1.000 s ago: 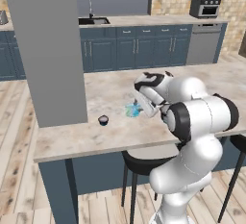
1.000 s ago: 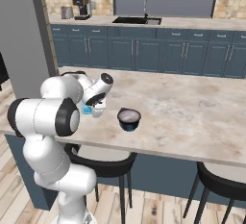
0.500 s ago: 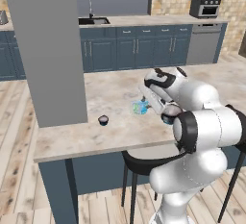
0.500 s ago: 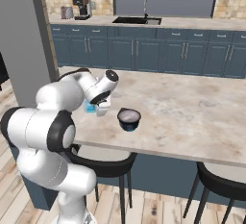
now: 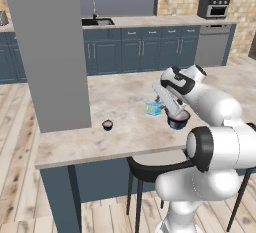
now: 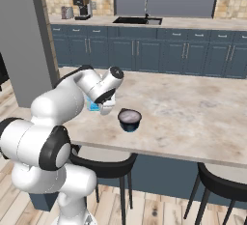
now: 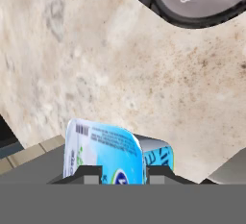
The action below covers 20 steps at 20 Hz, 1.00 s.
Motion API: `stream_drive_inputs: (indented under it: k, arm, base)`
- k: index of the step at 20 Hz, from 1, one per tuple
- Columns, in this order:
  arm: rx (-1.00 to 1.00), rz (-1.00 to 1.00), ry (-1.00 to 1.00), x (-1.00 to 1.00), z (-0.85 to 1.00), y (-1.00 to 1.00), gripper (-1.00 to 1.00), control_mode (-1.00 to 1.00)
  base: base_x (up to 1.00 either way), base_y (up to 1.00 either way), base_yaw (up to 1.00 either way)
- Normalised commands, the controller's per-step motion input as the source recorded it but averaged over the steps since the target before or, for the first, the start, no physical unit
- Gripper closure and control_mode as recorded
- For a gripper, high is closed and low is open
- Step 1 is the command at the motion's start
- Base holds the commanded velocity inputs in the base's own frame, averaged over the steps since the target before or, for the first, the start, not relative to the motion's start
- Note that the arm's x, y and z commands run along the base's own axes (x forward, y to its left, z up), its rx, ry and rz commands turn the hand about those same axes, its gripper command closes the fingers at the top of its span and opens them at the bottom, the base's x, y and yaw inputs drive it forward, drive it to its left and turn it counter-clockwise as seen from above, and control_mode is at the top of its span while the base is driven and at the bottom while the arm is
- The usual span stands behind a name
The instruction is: Stack the yogurt containers by placing the smaller containers on top of the larger containers.
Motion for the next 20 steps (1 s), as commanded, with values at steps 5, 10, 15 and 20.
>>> stream_drive_inputs:
  k: [5,10,15,20]
  arm:
    - [0.00,0.00,-0.02,-0.21,0.26,-0.29,1.00,-1.00]
    - [0.00,0.00,-0.04,-0.20,0.17,-0.32,1.00,-1.00]
    - [0.00,0.00,-0.07,-0.18,0.11,-0.35,1.00,-1.00]
    - [0.00,0.00,-0.09,-0.15,0.09,-0.35,1.00,-1.00]
  base:
    - [0.00,0.00,0.00]
    - [0.00,0.00,0.00]
    - [0.00,0.00,0.00]
    - [0.00,0.00,0.00]
